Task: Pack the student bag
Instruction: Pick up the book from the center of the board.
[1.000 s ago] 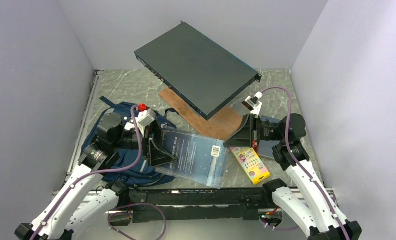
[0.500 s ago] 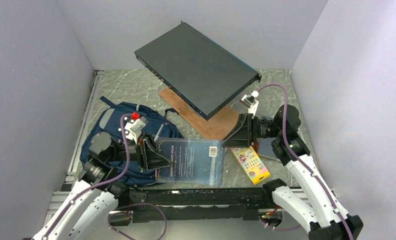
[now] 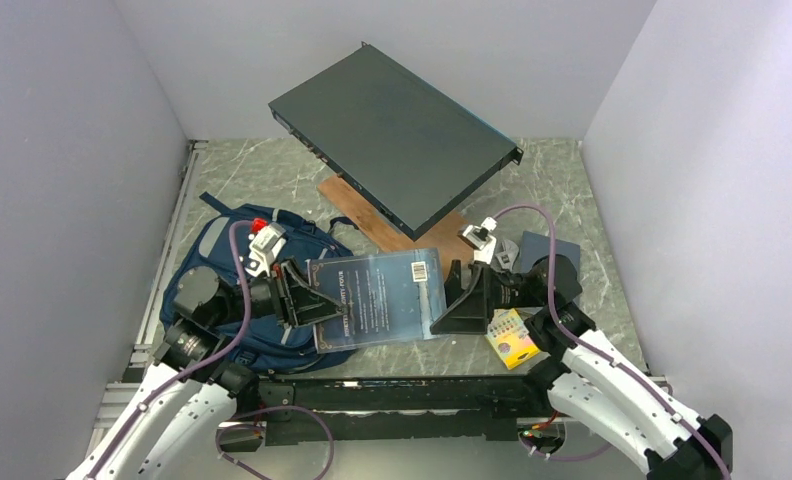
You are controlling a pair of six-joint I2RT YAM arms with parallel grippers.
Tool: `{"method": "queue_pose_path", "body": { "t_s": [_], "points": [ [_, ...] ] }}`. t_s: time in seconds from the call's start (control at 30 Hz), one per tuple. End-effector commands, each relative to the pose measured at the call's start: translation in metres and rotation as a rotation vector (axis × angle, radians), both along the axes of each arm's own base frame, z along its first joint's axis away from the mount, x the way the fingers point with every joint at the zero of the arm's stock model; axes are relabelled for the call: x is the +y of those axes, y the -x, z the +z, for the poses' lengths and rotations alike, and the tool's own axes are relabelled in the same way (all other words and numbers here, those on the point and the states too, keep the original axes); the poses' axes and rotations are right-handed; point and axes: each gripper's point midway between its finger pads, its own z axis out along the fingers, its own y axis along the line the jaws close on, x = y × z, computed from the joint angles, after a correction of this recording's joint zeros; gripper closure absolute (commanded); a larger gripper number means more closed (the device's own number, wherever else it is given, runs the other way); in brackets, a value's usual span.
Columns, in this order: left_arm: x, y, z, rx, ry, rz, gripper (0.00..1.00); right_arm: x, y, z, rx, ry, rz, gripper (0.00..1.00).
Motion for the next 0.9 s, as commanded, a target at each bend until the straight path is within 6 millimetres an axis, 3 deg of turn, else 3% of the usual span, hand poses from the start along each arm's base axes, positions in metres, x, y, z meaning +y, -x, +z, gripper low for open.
{"method": "queue_pose_path", "body": {
  "t_s": [0.0,0.03,0.07,0.13,0.17,0.23,0.27,0.3,0.33,0.37,0.43,0.6,0.87],
  "points": [
    [0.001,0.0,0.03,-0.083,0.091,0.007,1.0,0.009,0.001,0.026,-0.058,-0.119,-0.02,0.06],
    [0.001,0.0,0.029,-0.081,0.087,0.008,1.0,0.011,0.0,0.025,-0.039,-0.117,-0.017,0.17],
    [0.001,-0.001,0.026,-0.079,0.074,0.015,1.0,0.012,-0.003,0.023,-0.015,-0.112,-0.019,0.35],
    [0.002,-0.006,0.016,-0.057,0.021,0.043,1.0,0.016,-0.011,0.014,0.047,-0.078,-0.05,0.86],
    [0.003,-0.009,0.008,-0.038,-0.023,0.064,0.99,0.018,-0.016,0.005,0.084,-0.04,-0.075,1.0],
    [0.011,-0.022,-0.018,0.023,-0.162,0.164,0.67,0.02,-0.028,-0.019,0.135,0.071,-0.151,1.0],
    [0.024,-0.029,-0.049,0.13,-0.303,0.256,0.42,0.018,-0.035,-0.036,0.148,0.152,-0.204,1.0],
    [0.039,-0.037,-0.066,0.176,-0.405,0.354,0.21,0.013,-0.041,-0.047,0.144,0.224,-0.26,1.0],
    [0.053,-0.043,-0.082,0.218,-0.498,0.437,0.07,0.007,-0.044,-0.063,0.144,0.303,-0.304,1.0],
    [0.067,-0.05,-0.094,0.239,-0.573,0.511,0.01,0.0,-0.045,-0.076,0.144,0.369,-0.342,1.0],
    [0.071,-0.048,-0.107,0.255,-0.634,0.5,0.0,-0.013,-0.04,-0.097,0.137,0.467,-0.369,1.0],
    [0.042,-0.044,-0.127,0.273,-0.634,0.359,0.06,-0.032,-0.03,-0.113,0.125,0.539,-0.407,1.0],
    [0.032,-0.059,-0.18,0.154,-1.164,0.465,0.26,-0.049,-0.039,-0.116,0.096,0.62,-0.511,1.0]
  ]
}}
